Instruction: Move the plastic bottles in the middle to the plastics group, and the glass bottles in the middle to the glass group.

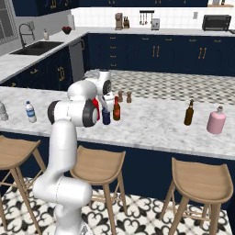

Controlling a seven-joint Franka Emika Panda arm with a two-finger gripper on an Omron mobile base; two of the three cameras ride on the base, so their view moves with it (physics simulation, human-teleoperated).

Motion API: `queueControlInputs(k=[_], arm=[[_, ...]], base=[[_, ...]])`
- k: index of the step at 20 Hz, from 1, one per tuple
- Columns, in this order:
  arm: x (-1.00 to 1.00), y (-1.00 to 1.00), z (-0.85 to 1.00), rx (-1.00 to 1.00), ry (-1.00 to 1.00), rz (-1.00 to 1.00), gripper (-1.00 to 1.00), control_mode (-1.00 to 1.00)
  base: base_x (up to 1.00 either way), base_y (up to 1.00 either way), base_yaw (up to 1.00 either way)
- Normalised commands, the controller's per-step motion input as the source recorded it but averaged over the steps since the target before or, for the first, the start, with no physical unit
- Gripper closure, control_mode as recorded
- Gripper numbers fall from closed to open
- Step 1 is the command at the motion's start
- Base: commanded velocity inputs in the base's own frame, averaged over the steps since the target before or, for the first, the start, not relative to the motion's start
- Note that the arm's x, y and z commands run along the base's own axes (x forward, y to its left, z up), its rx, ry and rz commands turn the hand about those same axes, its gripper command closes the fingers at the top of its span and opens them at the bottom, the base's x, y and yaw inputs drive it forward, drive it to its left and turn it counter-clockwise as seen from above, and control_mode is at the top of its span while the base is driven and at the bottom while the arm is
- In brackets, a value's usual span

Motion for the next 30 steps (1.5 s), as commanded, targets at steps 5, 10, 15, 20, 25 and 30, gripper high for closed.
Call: queueControlInputs(k=[5, 10, 15, 20, 25, 30], arm=[[-0.22, 0.00, -0.06, 0.00, 0.00, 0.00, 1.00, -1.00], [-0.58, -0.05, 0.13, 0.00, -0.02, 0.00, 1.00, -1.00], [-0.79, -0.01, 0.27, 0.00, -0.10, 0.00, 1.00, -1.00], [-0.88, 0.21, 0.14, 0.00, -0.09, 0.04, 1.00, -1.00], [-0.74, 0.50, 0.07, 0.00, -0.02, 0.11, 1.00, -1.00], [-0.36, 0.89, 0.09, 0.00, 0.00, 0.26, 1.00, -1.00]], base=[[0.00, 0.00, 0.00], [0.00, 0.00, 0.00], [0.00, 0.00, 0.00], [0.00, 0.00, 0.00], [0.00, 0.00, 0.00], [0.00, 0.00, 0.00]])
